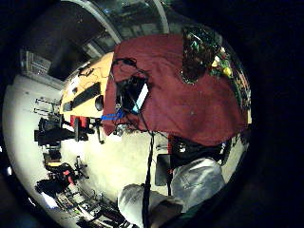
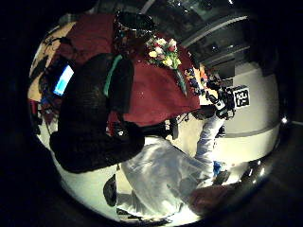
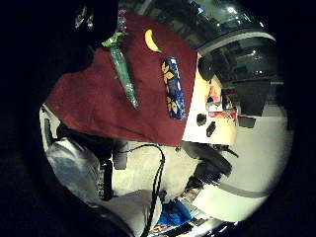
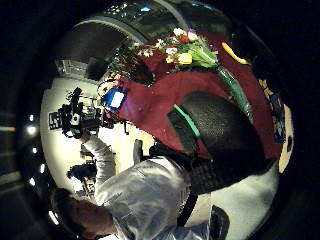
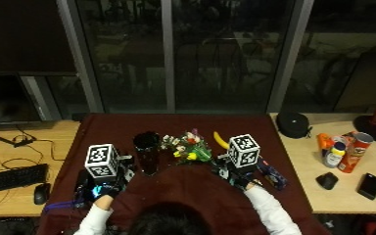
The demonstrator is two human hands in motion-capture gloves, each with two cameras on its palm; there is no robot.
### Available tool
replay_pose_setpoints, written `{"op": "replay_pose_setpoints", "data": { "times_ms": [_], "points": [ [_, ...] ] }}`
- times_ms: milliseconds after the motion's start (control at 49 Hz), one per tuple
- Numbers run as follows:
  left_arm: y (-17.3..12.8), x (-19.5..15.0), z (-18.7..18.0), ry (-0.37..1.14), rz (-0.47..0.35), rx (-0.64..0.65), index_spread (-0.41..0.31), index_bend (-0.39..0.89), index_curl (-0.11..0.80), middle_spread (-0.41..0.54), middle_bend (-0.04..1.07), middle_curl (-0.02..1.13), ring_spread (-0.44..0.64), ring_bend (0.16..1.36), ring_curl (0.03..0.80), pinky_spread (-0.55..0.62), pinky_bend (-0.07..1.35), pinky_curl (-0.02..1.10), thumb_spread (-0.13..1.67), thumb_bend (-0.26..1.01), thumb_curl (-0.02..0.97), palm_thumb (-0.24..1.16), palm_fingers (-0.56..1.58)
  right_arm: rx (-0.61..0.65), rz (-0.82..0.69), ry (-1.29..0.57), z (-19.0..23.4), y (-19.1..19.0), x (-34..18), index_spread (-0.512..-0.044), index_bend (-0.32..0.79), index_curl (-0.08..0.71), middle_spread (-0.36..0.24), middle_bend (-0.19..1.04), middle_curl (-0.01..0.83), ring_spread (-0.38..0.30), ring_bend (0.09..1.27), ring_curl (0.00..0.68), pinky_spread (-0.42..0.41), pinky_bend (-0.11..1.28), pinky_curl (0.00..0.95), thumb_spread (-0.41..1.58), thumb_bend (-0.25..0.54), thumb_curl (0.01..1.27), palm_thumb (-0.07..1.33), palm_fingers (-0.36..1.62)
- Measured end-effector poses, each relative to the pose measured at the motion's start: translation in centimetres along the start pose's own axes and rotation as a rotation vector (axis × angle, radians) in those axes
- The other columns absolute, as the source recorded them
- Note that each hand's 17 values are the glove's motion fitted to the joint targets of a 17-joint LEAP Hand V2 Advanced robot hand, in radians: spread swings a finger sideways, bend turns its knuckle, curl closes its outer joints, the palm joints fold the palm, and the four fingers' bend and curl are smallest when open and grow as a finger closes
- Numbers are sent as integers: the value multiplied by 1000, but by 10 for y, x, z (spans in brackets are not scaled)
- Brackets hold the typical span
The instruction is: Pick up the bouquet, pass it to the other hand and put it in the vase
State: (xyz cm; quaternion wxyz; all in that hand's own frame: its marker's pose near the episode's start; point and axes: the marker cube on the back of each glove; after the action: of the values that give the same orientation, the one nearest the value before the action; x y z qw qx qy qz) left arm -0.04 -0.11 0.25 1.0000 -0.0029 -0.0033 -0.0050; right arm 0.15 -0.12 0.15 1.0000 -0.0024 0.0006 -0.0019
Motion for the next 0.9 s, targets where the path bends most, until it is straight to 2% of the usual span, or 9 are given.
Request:
{"op": "replay_pose_setpoints", "data": {
  "times_ms": [41,143,306,490,755,816,857,878,898],
  "points": [
    [0,0,1,-2,-5,-4,-62,346,109,71,211,72,151,371,76,199,178,44,534,154,57,238,433,1,-1,-1,1,-1,1,-157,127,56,-24,337,114,-53,537,123,15,343,74,504,241,74,371,945],
    [-2,4,5,-6,-16,-13,-86,350,178,101,194,143,221,403,138,285,172,94,830,159,97,263,405,8,0,-24,2,-2,5,-215,115,136,-33,352,193,-72,577,230,21,348,172,798,246,104,404,901],
    [-7,13,14,5,7,-27,-102,335,247,121,180,195,276,412,171,350,177,135,1071,135,147,272,386,14,13,-55,3,-6,13,-252,105,171,-35,346,259,-85,575,287,26,338,225,1044,216,138,414,882],
    [-17,29,11,66,61,-1,-105,318,302,129,176,232,300,416,194,376,175,165,1181,98,189,278,372,26,63,-85,-6,-13,21,-267,76,177,-35,324,305,-86,570,320,27,350,266,1161,169,167,419,842],
    [-25,82,5,102,195,62,-92,253,346,141,170,264,303,428,220,372,186,207,1234,43,233,290,348,5,173,-109,-31,-21,37,-269,35,132,-19,295,347,-73,608,360,59,463,330,1187,84,208,416,716],
    [-24,93,6,108,227,77,-81,211,345,143,171,269,303,440,228,372,194,218,1241,30,239,289,332,-16,218,-112,-36,-25,41,-262,27,119,-17,282,352,-69,619,366,76,504,343,1174,59,219,412,683],
    [-24,98,8,110,241,82,-78,194,347,145,167,271,303,446,232,372,196,225,1243,19,243,286,325,-31,239,-113,-37,-28,45,-246,7,104,-15,326,368,-67,622,366,88,525,347,1168,45,226,410,719],
    [-23,100,8,110,248,82,-77,185,347,151,166,270,303,450,234,372,198,228,1244,14,246,285,321,-37,248,-115,-37,-31,47,-257,37,108,-15,290,358,-67,624,364,84,517,344,1169,42,229,416,676],
    [-22,103,8,111,256,81,-76,183,349,152,165,271,303,452,236,373,197,231,1245,10,248,286,320,-44,258,-118,-36,-35,50,-230,1,98,-20,343,380,-71,635,372,86,552,360,1159,32,234,412,743]
  ]
}}
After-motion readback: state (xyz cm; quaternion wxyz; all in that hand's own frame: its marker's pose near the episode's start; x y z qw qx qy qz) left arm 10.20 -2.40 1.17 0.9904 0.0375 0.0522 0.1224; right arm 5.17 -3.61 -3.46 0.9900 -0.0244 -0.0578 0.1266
